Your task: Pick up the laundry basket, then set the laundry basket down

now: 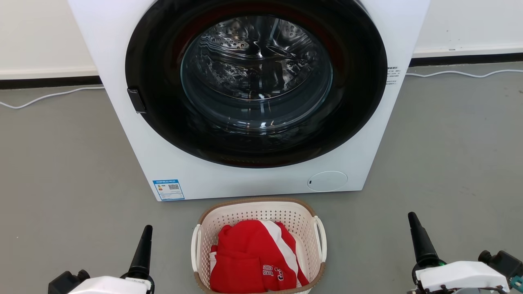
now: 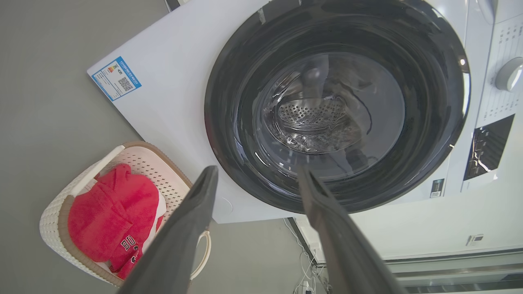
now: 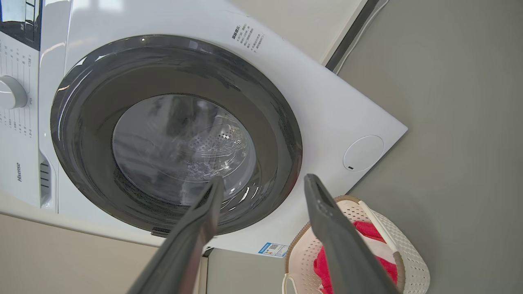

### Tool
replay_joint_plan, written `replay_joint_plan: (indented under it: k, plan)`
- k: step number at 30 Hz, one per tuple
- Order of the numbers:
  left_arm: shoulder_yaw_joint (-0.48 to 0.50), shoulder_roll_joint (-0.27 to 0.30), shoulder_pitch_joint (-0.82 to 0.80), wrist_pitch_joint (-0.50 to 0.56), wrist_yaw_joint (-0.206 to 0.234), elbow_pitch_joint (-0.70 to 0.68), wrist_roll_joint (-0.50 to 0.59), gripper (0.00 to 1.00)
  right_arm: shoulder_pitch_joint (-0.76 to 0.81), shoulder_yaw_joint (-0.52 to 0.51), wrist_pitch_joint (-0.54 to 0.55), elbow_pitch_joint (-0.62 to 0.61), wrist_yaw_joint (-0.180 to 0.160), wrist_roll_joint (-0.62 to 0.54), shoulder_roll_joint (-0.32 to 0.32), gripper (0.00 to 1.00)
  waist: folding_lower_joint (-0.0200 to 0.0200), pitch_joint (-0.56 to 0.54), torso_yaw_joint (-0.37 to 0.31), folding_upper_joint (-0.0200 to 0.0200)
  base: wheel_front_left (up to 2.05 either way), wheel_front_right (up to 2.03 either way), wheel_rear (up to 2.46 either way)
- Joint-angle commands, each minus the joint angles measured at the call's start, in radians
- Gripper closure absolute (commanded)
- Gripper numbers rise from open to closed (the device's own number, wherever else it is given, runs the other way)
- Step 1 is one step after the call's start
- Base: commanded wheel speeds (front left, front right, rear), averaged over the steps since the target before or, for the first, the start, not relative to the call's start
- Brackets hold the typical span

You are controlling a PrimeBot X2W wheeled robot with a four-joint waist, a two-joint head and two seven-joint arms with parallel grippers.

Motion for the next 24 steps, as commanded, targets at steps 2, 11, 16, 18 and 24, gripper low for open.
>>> replay_joint_plan:
  k: [2,11,16,18,24]
  plan:
    - [0.004,0.020,-0.028,-0.014,-0.003,-0.032,0.054,0.00,-0.041,0.012,-0.022,-0.024,0.004,-0.064,-0.008,0.00,-0.0001,0.000,-0.002,0.0000,0.00,0.00,0.00]
    - [-0.001,0.032,-0.025,-0.040,-0.004,-0.033,0.188,0.00,-0.048,0.022,-0.048,-0.022,0.004,-0.200,-0.009,0.00,-0.0001,0.000,-0.006,0.0000,0.00,0.00,0.00]
    - [-0.005,0.040,-0.023,-0.055,-0.004,-0.033,0.254,0.00,-0.053,0.029,-0.063,-0.020,0.005,-0.274,-0.009,0.00,-0.0001,-0.002,-0.009,0.0000,0.00,0.00,0.00]
    - [-0.006,0.045,-0.022,-0.061,-0.004,-0.035,0.284,0.00,-0.056,0.032,-0.069,-0.017,0.005,-0.302,-0.011,0.00,-0.0001,-0.001,-0.010,0.0000,0.00,0.00,0.00]
    - [-0.008,0.053,-0.017,-0.079,-0.004,-0.038,0.372,0.00,-0.064,0.037,-0.086,-0.006,0.005,-0.386,-0.016,0.00,-0.0001,-0.002,-0.012,0.0000,0.00,0.00,0.00]
